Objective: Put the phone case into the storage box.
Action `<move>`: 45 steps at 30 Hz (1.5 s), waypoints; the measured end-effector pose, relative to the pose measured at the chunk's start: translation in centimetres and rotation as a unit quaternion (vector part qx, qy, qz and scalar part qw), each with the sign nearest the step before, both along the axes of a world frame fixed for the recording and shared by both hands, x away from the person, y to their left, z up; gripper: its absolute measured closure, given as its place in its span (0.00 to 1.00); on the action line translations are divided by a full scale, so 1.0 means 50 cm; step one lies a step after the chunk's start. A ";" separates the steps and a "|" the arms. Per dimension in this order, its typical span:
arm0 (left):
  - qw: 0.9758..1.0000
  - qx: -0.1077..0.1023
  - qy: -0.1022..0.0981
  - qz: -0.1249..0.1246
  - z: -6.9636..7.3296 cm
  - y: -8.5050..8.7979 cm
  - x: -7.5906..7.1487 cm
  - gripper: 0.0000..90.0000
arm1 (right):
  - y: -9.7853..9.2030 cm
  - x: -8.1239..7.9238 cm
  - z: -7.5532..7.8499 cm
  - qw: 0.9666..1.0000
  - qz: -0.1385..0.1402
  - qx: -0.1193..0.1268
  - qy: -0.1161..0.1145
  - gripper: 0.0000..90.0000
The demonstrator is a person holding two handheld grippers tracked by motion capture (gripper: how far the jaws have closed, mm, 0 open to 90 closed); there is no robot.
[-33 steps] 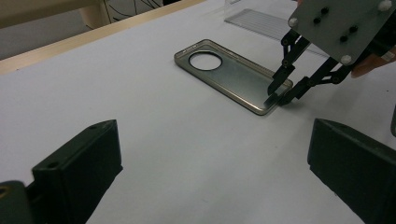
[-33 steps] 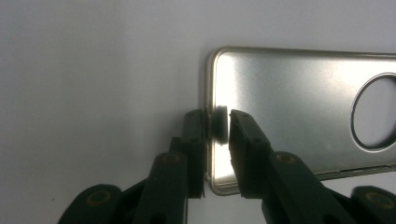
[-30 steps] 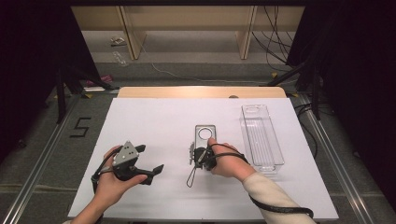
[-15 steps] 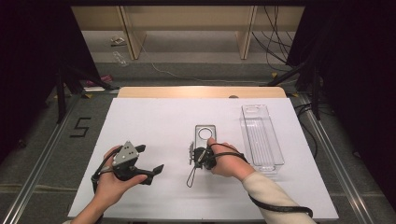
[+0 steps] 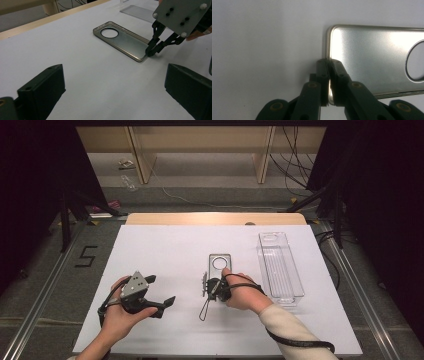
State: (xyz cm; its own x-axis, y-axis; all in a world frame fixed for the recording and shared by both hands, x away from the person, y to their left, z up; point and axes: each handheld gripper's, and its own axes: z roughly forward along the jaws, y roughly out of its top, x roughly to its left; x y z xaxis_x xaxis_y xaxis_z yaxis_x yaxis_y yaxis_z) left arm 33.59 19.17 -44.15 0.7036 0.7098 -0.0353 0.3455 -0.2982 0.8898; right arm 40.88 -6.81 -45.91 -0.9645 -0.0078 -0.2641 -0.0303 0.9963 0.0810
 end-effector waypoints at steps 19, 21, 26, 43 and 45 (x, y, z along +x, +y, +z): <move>1.000 0.001 0.000 -0.001 -0.001 0.000 0.000 0.03 | -0.010 -0.003 0.001 1.000 -0.011 0.015 0.000 0.98; 1.000 0.001 0.000 0.000 -0.001 0.000 0.000 0.03 | -0.011 -0.004 0.003 1.000 -0.009 0.012 -0.002 0.98; 1.000 0.001 0.000 0.000 -0.001 0.000 0.000 0.03 | -0.013 -0.008 0.008 1.000 -0.016 0.022 -0.002 0.98; 1.000 0.002 0.001 0.000 -0.001 0.000 0.000 0.03 | -0.025 -0.017 0.020 0.998 -0.016 0.059 -0.011 0.98; 1.000 0.002 0.001 0.001 -0.001 0.000 0.000 0.03 | -0.026 -0.018 0.023 0.998 -0.019 0.062 -0.010 0.98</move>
State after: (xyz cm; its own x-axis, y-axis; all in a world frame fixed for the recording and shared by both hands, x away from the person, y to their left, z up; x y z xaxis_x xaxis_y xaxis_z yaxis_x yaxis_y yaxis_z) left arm 33.61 19.17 -44.19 0.7027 0.7107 -0.0334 0.3470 -0.3014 0.8881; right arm 39.96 -8.09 -44.76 -0.9579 0.0630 -0.2801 0.0052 0.9793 0.2025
